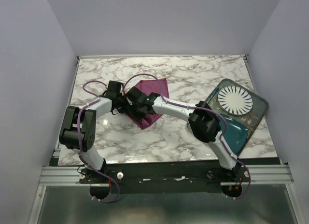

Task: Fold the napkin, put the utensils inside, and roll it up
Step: Roll the napkin with the utensil

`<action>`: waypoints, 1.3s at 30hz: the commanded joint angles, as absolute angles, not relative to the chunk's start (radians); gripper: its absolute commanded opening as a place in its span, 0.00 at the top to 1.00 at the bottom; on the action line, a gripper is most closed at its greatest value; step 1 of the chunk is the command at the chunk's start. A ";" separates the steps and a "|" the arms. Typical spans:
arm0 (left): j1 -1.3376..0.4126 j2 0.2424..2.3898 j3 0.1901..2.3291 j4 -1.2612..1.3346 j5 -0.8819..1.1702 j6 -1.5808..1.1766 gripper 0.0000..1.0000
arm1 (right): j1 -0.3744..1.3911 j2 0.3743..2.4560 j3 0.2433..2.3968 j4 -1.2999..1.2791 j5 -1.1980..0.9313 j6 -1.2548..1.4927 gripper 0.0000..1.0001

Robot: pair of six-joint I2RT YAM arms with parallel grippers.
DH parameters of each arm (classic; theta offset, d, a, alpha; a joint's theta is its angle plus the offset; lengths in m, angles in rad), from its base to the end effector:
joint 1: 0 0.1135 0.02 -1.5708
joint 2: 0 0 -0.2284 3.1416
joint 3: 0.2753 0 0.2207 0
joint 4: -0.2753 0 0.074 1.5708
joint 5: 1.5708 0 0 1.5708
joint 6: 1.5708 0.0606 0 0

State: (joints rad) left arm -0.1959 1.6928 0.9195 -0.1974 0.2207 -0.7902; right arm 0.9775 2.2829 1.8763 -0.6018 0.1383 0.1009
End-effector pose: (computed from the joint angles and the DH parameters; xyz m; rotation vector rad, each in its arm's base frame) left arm 0.3082 -0.0747 0.1249 -0.6868 2.5522 -0.6446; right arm 0.2638 0.3763 0.1441 -1.0485 2.3587 0.2294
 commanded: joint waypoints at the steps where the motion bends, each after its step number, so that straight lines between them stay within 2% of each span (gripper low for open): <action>1: -0.180 1.594 0.943 -0.294 0.195 -0.749 0.73 | 0.994 2.241 1.838 -0.558 0.080 0.132 0.46; 3: -0.175 1.562 0.937 -0.308 0.196 -0.750 0.64 | 0.991 2.229 1.827 -0.545 0.054 0.143 0.46; 6: -0.158 1.526 0.923 -0.325 0.199 -0.752 0.61 | 0.980 2.209 1.799 -0.526 0.011 0.158 0.46; 8: -0.143 1.496 0.920 -0.347 0.198 -0.746 0.62 | 0.970 2.197 1.775 -0.514 -0.052 0.170 0.48; 11: -0.129 1.448 0.910 -0.385 0.173 -0.730 0.62 | 0.956 2.183 1.750 -0.489 -0.066 0.179 0.56; 18: -0.061 1.378 0.824 -0.399 0.221 -0.756 0.65 | 0.945 2.203 1.756 -0.482 -0.198 0.150 0.61; 23: -0.018 1.387 0.770 -0.273 0.371 -0.791 0.83 | 0.946 2.197 1.749 -0.477 -0.247 0.176 0.57; 24: -0.018 1.394 0.767 -0.231 0.397 -0.801 0.90 | 0.946 2.195 1.747 -0.479 -0.252 0.186 0.56; 27: -0.018 1.419 0.756 -0.154 0.459 -0.850 0.96 | 0.942 2.183 1.729 -0.466 -0.264 0.204 0.56; 39: -0.020 1.535 0.765 -0.066 0.476 -0.890 1.00 | 0.917 2.220 1.710 -0.433 -0.305 0.244 0.58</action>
